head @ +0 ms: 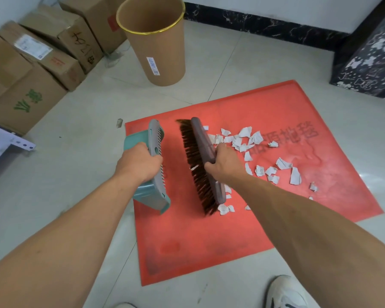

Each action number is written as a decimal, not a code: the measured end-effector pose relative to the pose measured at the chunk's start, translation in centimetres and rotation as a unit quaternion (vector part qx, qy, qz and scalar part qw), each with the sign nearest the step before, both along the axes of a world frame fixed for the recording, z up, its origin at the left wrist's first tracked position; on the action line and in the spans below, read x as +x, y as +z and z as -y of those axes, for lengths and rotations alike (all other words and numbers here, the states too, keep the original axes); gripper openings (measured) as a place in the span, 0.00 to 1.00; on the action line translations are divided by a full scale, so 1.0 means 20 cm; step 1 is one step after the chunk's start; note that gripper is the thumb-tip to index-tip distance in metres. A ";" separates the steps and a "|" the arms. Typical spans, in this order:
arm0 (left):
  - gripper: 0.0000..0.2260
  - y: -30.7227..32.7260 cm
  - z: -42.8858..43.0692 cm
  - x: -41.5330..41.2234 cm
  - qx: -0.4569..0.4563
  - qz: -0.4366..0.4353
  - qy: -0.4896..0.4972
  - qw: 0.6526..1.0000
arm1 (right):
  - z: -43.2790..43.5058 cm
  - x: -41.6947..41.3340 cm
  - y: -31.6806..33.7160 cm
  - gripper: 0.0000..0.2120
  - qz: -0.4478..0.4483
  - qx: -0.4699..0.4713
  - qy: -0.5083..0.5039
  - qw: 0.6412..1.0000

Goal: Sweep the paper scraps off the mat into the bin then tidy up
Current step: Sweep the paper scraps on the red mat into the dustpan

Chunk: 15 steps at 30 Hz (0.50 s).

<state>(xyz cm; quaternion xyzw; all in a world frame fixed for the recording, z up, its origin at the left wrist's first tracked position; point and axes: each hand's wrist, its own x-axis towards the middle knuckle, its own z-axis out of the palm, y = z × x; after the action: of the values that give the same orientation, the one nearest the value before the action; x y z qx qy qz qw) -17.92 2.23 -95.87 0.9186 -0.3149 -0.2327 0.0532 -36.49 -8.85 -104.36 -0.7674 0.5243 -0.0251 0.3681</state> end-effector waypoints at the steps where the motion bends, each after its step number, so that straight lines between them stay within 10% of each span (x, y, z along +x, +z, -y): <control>1: 0.11 0.00 0.01 0.00 -0.001 -0.008 0.001 1.000 | -0.02 0.02 0.00 0.14 0.015 0.005 0.003 1.000; 15: 0.12 -0.01 -0.04 0.05 -0.001 -0.011 0.013 1.000 | -0.21 0.01 -0.11 0.19 -0.048 0.027 -0.069 0.996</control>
<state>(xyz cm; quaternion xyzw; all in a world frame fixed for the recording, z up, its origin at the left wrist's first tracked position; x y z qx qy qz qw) -16.91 3.04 -96.06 0.9200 -0.3024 -0.2418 0.0603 -36.29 -4.63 -106.46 -0.7196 0.5932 0.0009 0.3609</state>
